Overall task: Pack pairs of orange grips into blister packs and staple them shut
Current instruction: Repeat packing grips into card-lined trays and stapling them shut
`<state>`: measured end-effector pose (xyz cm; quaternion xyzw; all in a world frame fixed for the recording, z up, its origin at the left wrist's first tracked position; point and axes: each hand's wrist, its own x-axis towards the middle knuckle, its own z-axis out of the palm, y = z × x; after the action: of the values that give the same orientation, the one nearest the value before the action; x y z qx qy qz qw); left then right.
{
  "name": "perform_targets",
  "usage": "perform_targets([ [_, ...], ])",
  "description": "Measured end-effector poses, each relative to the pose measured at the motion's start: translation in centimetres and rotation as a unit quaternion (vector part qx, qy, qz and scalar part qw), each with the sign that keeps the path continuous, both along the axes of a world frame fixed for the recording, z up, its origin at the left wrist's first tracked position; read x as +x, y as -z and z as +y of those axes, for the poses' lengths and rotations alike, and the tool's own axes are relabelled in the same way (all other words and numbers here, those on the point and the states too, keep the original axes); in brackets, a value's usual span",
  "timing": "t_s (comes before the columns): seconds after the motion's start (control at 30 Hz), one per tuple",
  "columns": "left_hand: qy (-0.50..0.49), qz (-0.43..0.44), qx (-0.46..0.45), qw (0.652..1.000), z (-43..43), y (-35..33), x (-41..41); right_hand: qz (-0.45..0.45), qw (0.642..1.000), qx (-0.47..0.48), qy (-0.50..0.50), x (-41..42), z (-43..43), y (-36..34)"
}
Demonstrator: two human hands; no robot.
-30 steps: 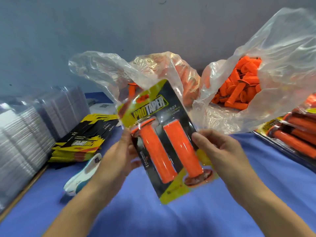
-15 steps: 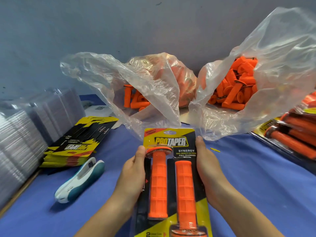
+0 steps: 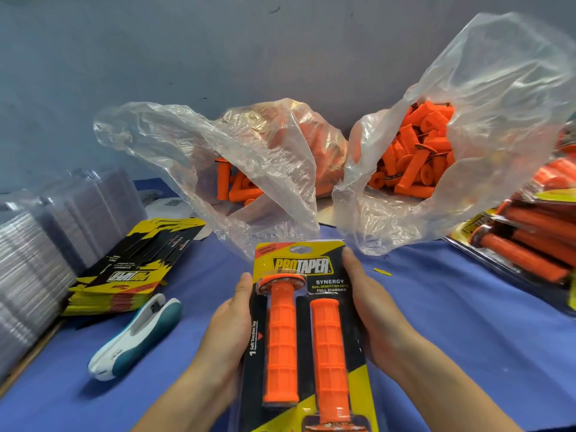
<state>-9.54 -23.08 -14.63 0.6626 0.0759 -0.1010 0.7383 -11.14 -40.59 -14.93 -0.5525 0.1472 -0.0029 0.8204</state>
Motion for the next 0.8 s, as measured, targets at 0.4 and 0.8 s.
perform_targets([
  [0.4,0.091,0.003,0.007,0.996,0.1,0.0,0.1,0.013,0.998,0.018,0.051,0.6,-1.3,0.4],
  [0.8,0.095,-0.204,0.139,0.964,-1.7,-0.8,-3.7,-0.118,0.987,-0.012,0.110,-3.3,-5.7,-1.1],
])
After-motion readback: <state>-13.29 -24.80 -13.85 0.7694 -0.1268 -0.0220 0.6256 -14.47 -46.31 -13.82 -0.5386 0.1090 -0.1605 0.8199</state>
